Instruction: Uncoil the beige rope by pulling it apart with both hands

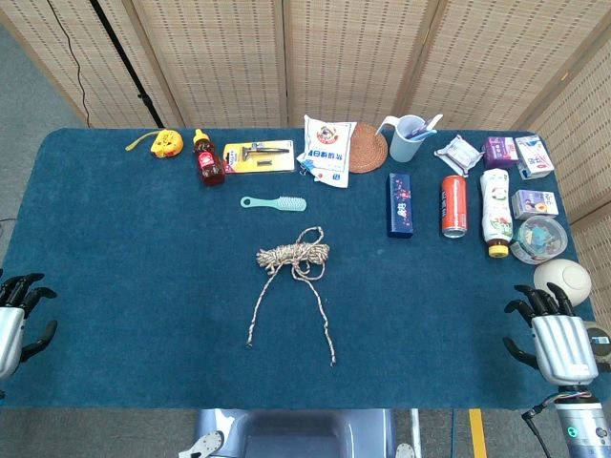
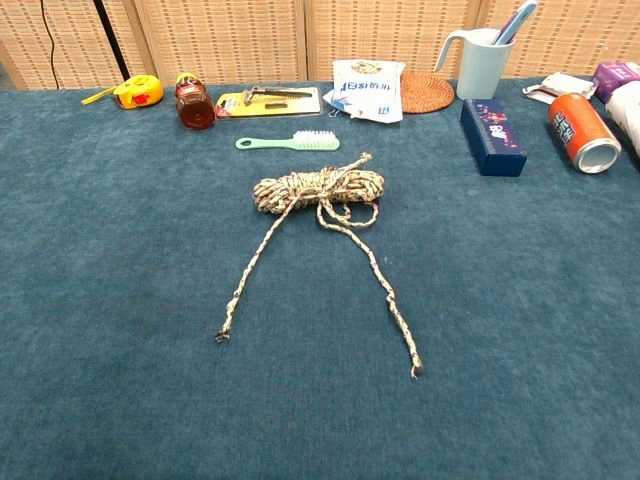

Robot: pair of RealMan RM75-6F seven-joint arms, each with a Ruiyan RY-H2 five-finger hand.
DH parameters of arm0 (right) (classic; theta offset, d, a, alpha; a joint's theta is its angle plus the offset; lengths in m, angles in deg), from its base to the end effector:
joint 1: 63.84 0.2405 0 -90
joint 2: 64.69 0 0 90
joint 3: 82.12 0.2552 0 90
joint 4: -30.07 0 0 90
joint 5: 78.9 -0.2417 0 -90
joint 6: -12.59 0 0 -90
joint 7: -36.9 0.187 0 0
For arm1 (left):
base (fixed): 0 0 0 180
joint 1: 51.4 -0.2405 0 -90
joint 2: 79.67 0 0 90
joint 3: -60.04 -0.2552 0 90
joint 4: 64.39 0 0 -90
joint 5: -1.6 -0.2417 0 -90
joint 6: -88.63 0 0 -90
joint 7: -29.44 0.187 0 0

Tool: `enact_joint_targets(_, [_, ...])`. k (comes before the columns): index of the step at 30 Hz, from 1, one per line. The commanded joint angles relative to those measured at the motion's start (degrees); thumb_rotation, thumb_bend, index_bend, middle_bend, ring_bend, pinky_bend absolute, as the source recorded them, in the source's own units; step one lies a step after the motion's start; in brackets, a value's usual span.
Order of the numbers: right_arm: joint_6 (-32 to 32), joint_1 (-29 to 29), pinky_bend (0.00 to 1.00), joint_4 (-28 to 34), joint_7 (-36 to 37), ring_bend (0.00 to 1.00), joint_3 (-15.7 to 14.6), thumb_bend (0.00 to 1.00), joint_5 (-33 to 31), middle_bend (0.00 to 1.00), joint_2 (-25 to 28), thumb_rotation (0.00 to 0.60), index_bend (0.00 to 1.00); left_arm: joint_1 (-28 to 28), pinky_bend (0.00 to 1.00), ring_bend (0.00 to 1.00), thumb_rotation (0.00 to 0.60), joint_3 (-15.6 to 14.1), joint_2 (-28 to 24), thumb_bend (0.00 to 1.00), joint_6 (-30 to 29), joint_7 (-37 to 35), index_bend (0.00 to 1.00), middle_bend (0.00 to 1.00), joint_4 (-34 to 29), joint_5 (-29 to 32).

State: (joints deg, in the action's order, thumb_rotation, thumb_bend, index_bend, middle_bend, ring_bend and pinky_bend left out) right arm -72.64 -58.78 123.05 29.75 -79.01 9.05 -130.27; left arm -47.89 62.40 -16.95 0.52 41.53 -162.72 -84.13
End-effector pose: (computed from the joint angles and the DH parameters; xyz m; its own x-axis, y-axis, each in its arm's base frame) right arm -0.3094 -0.2281 0.1185 0.4768 0.0092 0.8789 -0.8777 -0.0486 0.4767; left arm -0.3042 0.2154 0.1346 0.5126 -0.0248 0.8583 0.8586 0.0160 -0.5124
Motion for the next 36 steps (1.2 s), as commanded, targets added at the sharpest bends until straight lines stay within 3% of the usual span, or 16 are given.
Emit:
enact_joint_targets(1, [0.04, 0.02, 0.12, -0.04, 0.05, 0.24, 0.01, 0.22, -0.05, 0.23, 0.00, 0.600, 0.41, -0.01, 0.06, 0.18, 0.600, -0.03, 0.09, 0.29, 0.06, 0.03, 0.38, 0.24, -0.01, 0.01])
enact_joint_targets(25, [-0.44, 0.16, 0.12, 0.11, 0.92, 0.24, -0.29, 0.22, 1.48, 0.23, 0.04, 0.600, 0.41, -0.06, 0.06, 0.18, 0.600, -0.10, -1.41, 0.29, -0.21, -1.68, 0.38, 0.24, -0.60, -1.18])
enact_joint_targets(36, [1.11, 1.70, 0.12, -0.87, 4.77, 0.23, -0.32, 0.22, 2.89, 0.21, 0.02, 0.600, 0.38, 0.21, 0.06, 0.18, 0.600, 0.15, -2.30, 0.29, 0.13, -1.77, 0.37, 0.24, -1.48, -1.12])
